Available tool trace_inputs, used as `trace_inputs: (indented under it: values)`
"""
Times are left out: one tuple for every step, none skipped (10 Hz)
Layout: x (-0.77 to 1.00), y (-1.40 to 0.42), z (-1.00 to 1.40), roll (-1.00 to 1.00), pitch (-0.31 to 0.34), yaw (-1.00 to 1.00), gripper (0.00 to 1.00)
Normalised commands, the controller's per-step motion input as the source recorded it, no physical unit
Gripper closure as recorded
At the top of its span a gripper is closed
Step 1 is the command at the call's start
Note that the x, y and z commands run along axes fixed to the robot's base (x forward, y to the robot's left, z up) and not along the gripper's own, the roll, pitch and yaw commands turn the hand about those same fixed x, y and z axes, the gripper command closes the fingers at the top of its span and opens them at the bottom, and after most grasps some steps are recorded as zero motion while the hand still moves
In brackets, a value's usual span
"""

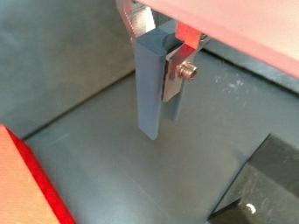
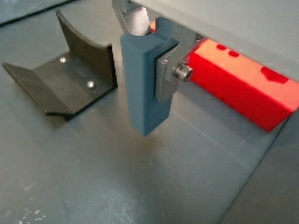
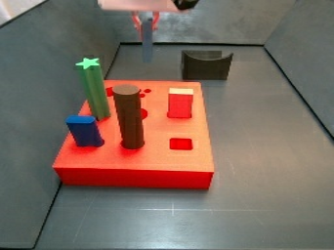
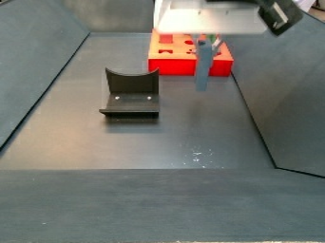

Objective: Pick up the arch object. Move up. Rotate the arch object. Move to above the board. Insert the arch object.
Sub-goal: Rotate the arch object.

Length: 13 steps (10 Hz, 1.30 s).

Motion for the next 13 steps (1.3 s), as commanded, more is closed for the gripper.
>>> trace_inputs:
  values:
    - [0.03,-0.02,-0.66,-0.05,-0.058,0.04,1.00]
    - [0.03,-0.02,-0.57,-0.05,-0.058,0.03,1.00]
    - [0.03,-0.01,-0.38,-0.06,-0.056,0.03,1.00]
    - [0.03,-0.01,-0.20,-0.07,-0.049,0.03,1.00]
    - [0.00,0.00,0.00,-0.07,-0.043,0.03,0.00]
    - [0.00,0.00,1.00,-0.07,-0.018,0.02,0.00]
    - [-0.01,0.00,1.00,-0.07,-0.006,0.02,0.00]
    - [-0.02,0.00,1.00,-0.07,0.009,0.02,0.00]
    - [-0.02,0.01,1.00,-0.06,0.021,0.01,0.00]
    - [-0.02,0.01,0.78,-0.04,0.030,0.01,0.00]
    - [-0.02,0.01,0.61,-0.03,0.030,0.00,0.00]
    - [-0.02,0.01,0.37,-0.01,0.033,-0.01,0.00]
    - [-0.01,0.01,0.25,0.00,0.038,-0.01,0.00]
